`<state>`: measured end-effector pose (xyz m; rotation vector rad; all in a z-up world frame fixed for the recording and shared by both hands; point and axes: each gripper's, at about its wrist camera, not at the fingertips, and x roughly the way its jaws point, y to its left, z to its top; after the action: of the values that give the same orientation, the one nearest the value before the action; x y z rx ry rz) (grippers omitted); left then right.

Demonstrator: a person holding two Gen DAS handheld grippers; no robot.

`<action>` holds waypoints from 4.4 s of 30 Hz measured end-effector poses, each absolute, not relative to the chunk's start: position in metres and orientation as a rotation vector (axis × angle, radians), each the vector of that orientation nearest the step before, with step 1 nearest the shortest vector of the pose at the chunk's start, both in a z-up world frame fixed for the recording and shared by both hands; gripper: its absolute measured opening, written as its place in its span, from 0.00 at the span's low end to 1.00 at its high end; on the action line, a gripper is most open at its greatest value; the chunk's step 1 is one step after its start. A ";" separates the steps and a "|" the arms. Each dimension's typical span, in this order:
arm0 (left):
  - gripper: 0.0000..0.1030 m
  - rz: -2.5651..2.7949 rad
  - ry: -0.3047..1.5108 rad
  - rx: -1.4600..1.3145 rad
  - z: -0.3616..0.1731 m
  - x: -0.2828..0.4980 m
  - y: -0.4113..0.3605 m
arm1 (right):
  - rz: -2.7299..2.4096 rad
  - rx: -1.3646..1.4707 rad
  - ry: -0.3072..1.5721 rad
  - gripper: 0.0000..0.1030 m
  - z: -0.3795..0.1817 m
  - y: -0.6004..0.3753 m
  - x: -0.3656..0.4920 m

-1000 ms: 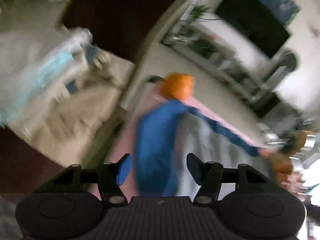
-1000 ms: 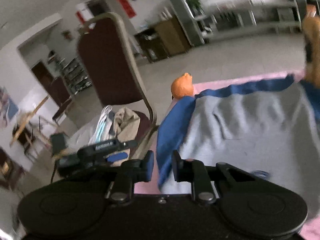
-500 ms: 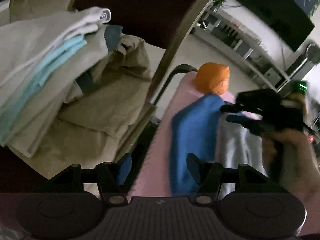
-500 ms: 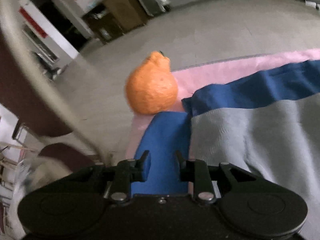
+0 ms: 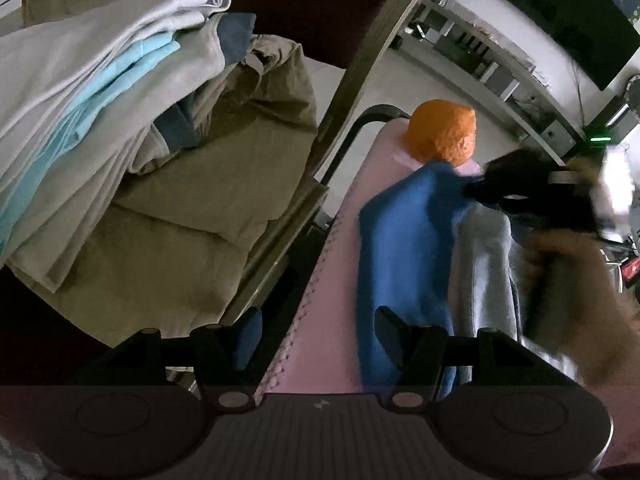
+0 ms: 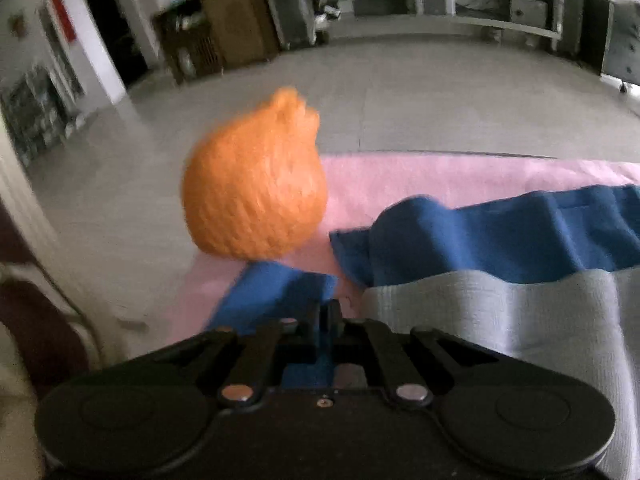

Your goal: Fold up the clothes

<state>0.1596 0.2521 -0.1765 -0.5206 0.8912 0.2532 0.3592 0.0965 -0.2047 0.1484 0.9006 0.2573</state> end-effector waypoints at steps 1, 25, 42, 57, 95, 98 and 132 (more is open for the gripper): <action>0.58 0.260 0.879 -0.517 -0.175 0.158 0.252 | 0.276 0.153 0.872 0.03 -0.189 0.091 0.349; 0.61 -0.026 0.881 -0.277 -0.164 0.093 0.134 | 0.074 0.426 0.959 0.29 -0.155 -0.264 0.111; 0.37 0.081 1.012 -0.245 -0.216 0.107 0.127 | 0.113 0.485 1.008 0.33 -0.220 -0.291 0.141; 0.22 0.220 0.988 -0.326 -0.212 0.084 0.145 | 0.124 0.277 1.028 0.02 -0.223 -0.253 0.139; 0.57 -0.077 0.801 0.015 -0.119 0.124 -0.034 | 0.076 0.495 0.858 0.34 -0.219 -0.355 0.266; 0.56 -0.079 0.852 -0.006 -0.138 0.132 -0.037 | 0.074 0.397 0.861 0.34 -0.233 -0.340 0.280; 0.56 -0.059 0.897 -0.296 -0.148 0.038 0.057 | 0.493 0.004 0.739 0.42 -0.153 -0.250 0.019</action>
<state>0.0379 0.0566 -0.1480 -0.2963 0.8970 -0.0594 0.0194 -0.2496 -0.1535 0.0045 0.7392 0.4930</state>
